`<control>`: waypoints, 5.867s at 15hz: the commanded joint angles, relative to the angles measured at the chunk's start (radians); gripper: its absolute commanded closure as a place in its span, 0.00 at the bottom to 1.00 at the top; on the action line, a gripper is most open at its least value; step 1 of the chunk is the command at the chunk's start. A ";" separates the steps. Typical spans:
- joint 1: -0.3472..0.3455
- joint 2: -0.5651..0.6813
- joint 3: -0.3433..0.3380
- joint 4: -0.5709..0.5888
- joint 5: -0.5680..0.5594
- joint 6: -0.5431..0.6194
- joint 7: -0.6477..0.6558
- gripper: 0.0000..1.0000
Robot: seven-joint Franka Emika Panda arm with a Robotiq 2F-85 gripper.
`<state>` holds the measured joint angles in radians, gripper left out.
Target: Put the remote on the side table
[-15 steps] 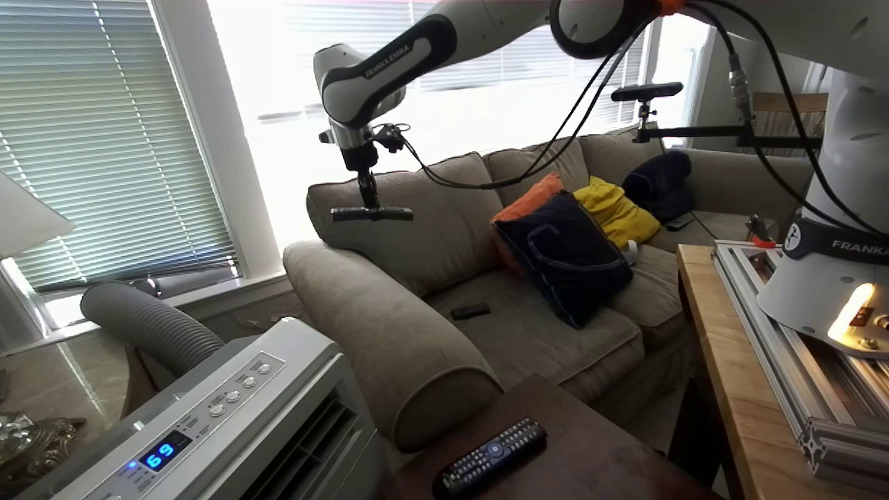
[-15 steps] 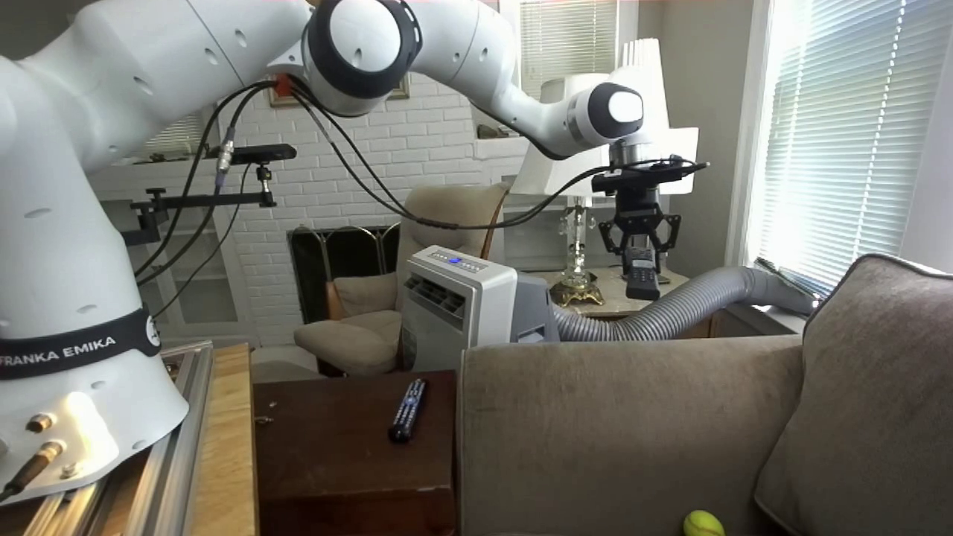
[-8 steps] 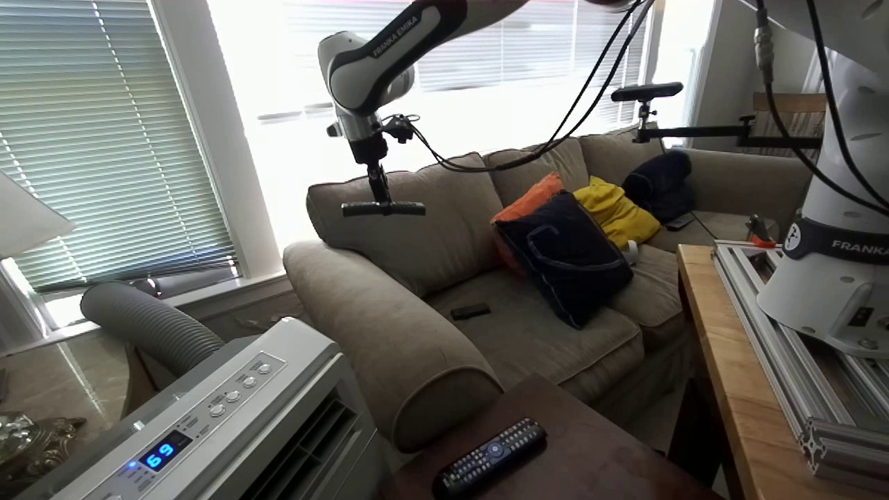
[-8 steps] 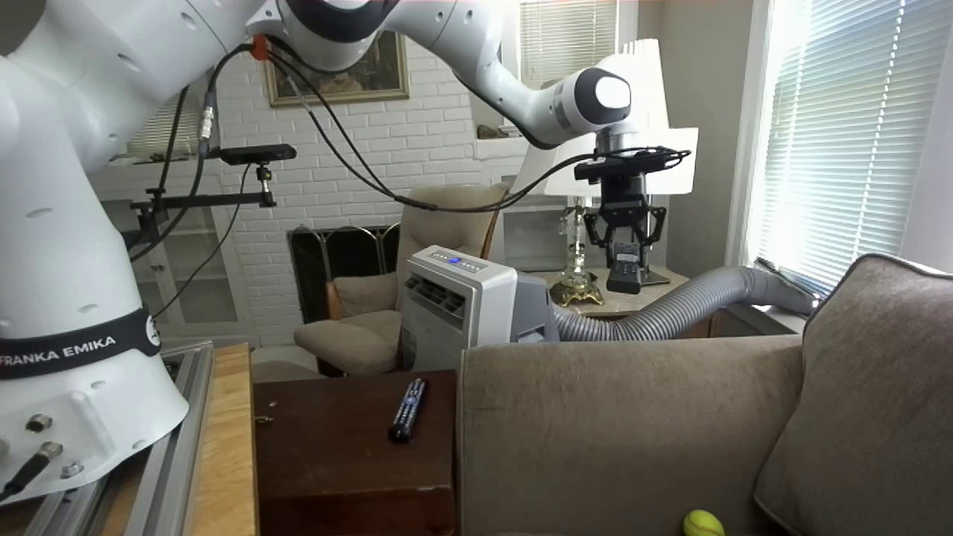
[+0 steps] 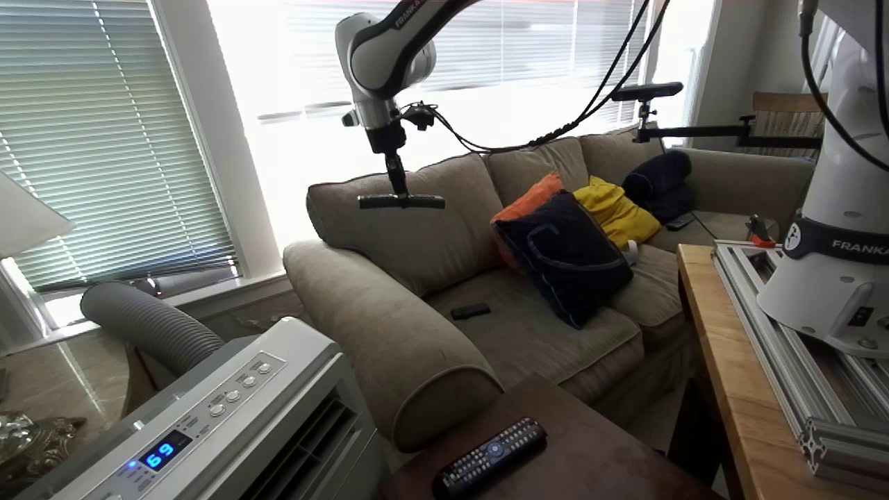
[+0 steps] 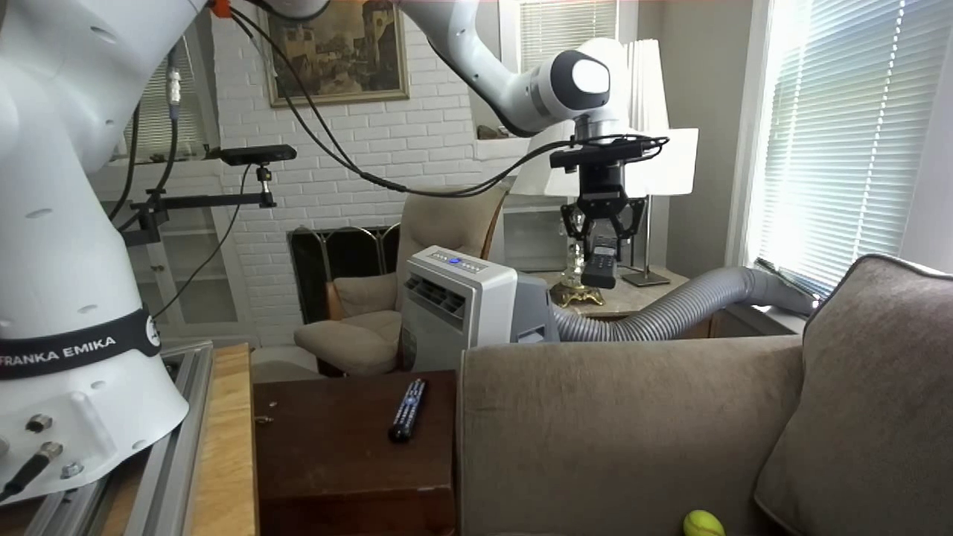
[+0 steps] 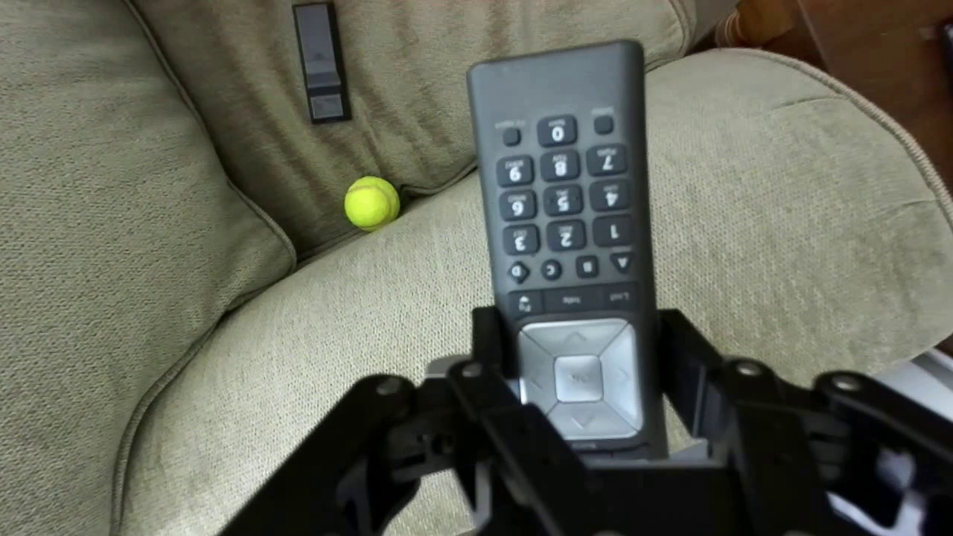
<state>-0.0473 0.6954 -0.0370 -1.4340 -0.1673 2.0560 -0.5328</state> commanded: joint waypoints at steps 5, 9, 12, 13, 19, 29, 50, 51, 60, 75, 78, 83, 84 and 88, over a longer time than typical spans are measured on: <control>-0.019 -0.098 0.027 -0.138 -0.020 0.025 0.008 0.45; -0.019 -0.104 0.027 -0.151 -0.022 0.031 0.008 0.70; -0.021 -0.129 0.043 -0.223 -0.024 0.061 -0.021 0.70; -0.022 -0.147 0.052 -0.262 -0.029 0.076 -0.045 0.70; -0.057 -0.271 0.106 -0.520 -0.008 0.193 -0.247 0.70; -0.015 -0.446 0.149 -0.931 0.016 0.396 -0.391 0.70; 0.132 -0.424 0.221 -1.126 -0.005 0.572 -0.146 0.70; 0.147 -0.429 0.218 -1.141 -0.016 0.586 -0.100 0.70; 0.282 -0.340 0.199 -1.204 -0.157 0.786 0.214 0.70; 0.461 0.057 0.173 -0.889 -0.255 0.744 0.290 0.70; 0.494 0.055 0.153 -0.903 -0.273 0.769 0.339 0.45; 0.593 0.043 0.054 -0.892 -0.287 0.736 0.457 0.70; 0.627 0.047 0.029 -0.890 -0.295 0.739 0.492 0.70; 0.765 0.071 -0.053 -0.877 -0.298 0.749 0.620 0.70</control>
<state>0.6128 0.7520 -0.0305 -2.3312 -0.4389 2.8210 -0.0307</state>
